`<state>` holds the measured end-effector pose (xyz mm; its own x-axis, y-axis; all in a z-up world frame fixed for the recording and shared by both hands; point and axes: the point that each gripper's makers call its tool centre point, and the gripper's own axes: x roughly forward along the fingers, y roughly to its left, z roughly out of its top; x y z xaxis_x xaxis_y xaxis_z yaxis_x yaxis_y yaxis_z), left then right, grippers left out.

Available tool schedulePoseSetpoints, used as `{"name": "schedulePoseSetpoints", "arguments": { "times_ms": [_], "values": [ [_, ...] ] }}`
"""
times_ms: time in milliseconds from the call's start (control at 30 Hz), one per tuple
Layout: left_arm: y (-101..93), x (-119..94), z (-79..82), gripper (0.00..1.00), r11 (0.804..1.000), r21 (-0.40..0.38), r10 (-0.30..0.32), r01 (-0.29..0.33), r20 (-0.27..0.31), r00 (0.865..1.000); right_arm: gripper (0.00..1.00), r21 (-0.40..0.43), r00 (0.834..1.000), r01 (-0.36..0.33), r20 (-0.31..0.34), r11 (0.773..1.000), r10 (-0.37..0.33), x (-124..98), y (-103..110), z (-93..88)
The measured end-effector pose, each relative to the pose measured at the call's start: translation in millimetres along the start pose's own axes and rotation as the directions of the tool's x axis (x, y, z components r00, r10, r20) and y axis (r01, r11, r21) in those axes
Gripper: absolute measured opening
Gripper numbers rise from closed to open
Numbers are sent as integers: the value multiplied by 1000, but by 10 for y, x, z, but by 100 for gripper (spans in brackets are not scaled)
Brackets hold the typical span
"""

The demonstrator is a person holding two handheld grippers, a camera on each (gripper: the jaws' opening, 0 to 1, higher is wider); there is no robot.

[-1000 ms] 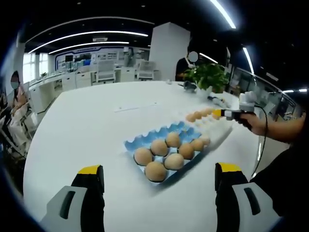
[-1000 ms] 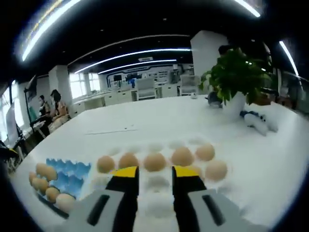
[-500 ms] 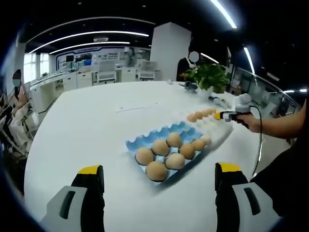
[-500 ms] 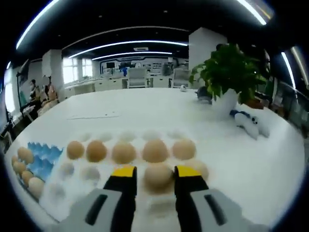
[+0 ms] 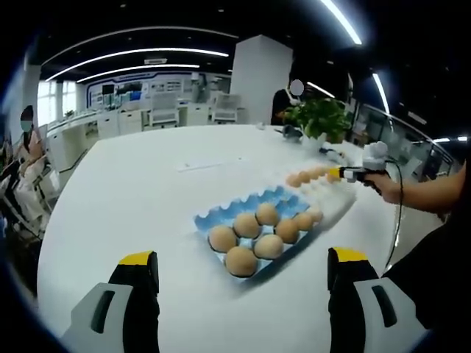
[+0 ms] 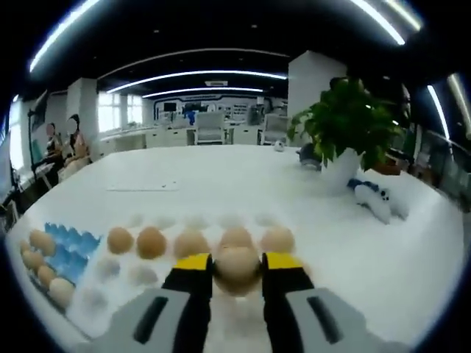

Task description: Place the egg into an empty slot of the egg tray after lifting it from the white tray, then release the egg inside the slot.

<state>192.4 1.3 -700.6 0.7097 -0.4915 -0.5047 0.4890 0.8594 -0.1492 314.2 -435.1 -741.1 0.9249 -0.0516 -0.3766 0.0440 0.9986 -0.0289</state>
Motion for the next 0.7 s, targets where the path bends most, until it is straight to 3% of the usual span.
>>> {"name": "schedulePoseSetpoints", "arguments": {
  "times_ms": [300,700],
  "values": [
    [-33,19,4,96,1000,10,-12,12,-3,1000,26,50,989,-138,51,989,135,-69,485,196],
    [-37,18,-10,96,1000,6,-11,11,-6,1000,26,52,952,-302,58,952,299,-96,1240,261]
  ]
}}
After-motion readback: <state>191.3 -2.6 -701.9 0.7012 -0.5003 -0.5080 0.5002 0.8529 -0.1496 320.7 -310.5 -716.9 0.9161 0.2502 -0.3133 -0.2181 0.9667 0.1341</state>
